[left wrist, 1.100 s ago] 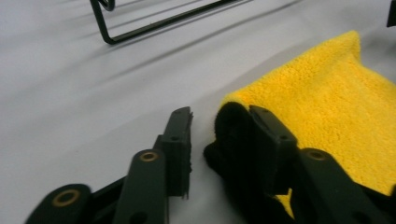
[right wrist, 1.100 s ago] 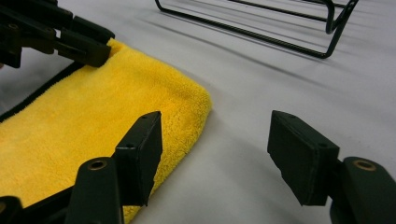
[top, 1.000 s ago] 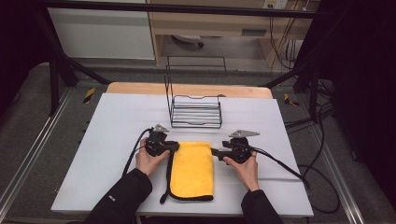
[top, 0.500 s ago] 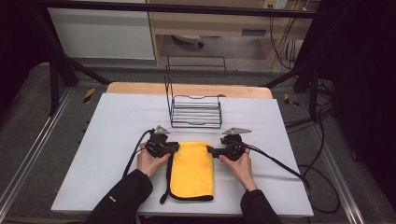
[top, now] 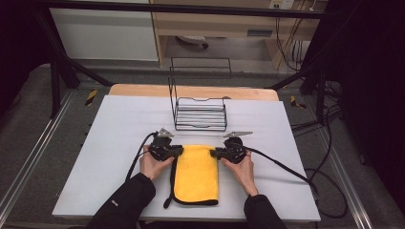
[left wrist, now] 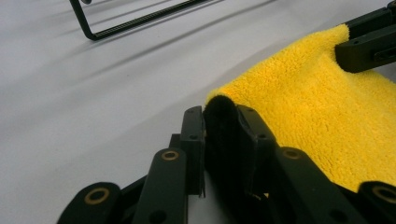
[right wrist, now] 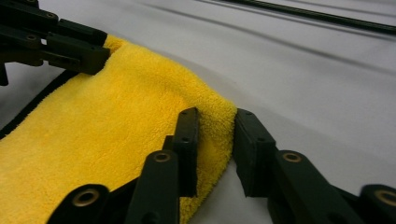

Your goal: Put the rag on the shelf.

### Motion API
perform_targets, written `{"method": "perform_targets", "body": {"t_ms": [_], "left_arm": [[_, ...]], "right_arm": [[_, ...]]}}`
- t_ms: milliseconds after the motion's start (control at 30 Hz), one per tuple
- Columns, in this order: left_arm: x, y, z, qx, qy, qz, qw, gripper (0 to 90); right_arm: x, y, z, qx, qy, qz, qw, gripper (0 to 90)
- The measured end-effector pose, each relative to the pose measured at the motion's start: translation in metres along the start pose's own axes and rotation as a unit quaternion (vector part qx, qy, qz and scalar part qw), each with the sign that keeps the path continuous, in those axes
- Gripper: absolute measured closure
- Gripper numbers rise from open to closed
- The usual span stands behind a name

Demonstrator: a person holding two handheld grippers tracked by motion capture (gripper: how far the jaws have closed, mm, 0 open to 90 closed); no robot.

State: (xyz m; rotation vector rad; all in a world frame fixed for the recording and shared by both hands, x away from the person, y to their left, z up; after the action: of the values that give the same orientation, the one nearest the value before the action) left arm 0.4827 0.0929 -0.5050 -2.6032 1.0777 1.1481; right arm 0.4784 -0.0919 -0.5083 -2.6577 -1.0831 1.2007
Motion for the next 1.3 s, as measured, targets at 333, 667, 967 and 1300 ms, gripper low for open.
{"method": "perform_targets", "body": {"t_ms": [333, 667, 967, 1300], "left_arm": [[-0.004, -0.001, -0.002, -0.013, 0.005, 0.014, 0.9998, 77.6], [-0.027, 0.009, -0.016, 0.022, 0.041, 0.01, 0.9989, 77.7], [-0.05, 0.016, -0.028, 0.029, 0.074, 0.016, 0.9967, 78.0], [-0.081, 0.03, -0.047, 0.05, 0.125, 0.013, 0.9908, 78.1]], "right_arm": [[-0.006, -0.002, -0.003, 0.004, 0.009, -0.003, 0.9999, 83.5], [-0.029, -0.015, -0.016, -0.021, 0.047, -0.011, 0.9986, 83.6], [-0.051, -0.03, -0.031, -0.048, 0.085, -0.012, 0.9952, 83.7], [-0.077, -0.044, -0.047, -0.072, 0.125, -0.008, 0.9894, 83.9]]}}
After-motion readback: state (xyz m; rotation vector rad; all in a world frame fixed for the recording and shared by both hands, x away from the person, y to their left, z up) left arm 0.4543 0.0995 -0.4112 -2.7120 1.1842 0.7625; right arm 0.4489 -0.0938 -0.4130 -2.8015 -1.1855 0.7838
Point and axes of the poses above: each handheld gripper's, and its own axes: x roughly forward along the jaws, z roughly out of its underside, y roughly to its right, the point moved 8 cm from there along x, roughly forward along the jaws
